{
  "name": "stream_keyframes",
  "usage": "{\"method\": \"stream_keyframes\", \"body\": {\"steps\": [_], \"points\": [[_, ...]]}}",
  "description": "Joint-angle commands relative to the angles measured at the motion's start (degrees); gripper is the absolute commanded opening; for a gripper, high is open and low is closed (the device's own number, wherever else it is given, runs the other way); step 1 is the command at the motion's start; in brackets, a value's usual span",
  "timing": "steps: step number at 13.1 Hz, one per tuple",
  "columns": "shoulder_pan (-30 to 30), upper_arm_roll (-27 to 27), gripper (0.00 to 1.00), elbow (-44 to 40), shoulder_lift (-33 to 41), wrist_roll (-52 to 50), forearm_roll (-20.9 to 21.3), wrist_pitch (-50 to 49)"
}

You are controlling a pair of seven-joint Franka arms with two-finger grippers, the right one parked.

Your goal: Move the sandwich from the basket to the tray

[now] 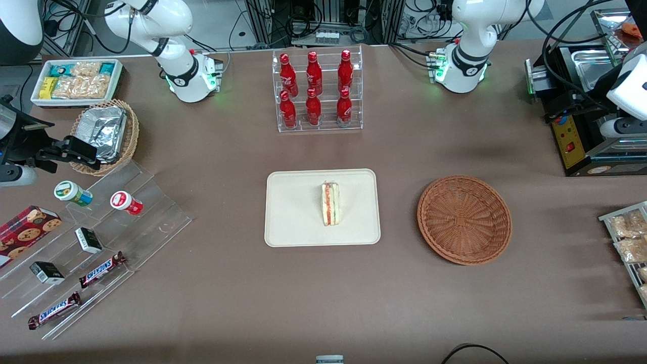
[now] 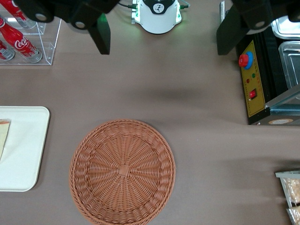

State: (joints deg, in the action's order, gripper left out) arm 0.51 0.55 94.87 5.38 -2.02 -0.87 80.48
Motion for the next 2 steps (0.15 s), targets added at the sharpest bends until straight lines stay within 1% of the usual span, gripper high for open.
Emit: {"method": "stream_keyframes", "body": {"steps": [1, 2], "points": [[0.01, 0.06, 1.00, -3.28, -1.94, 0.53, -0.28, 0.12], [0.10, 0.15, 1.00, -4.59, -2.91, 0.44, -0.36, 0.03]]}}
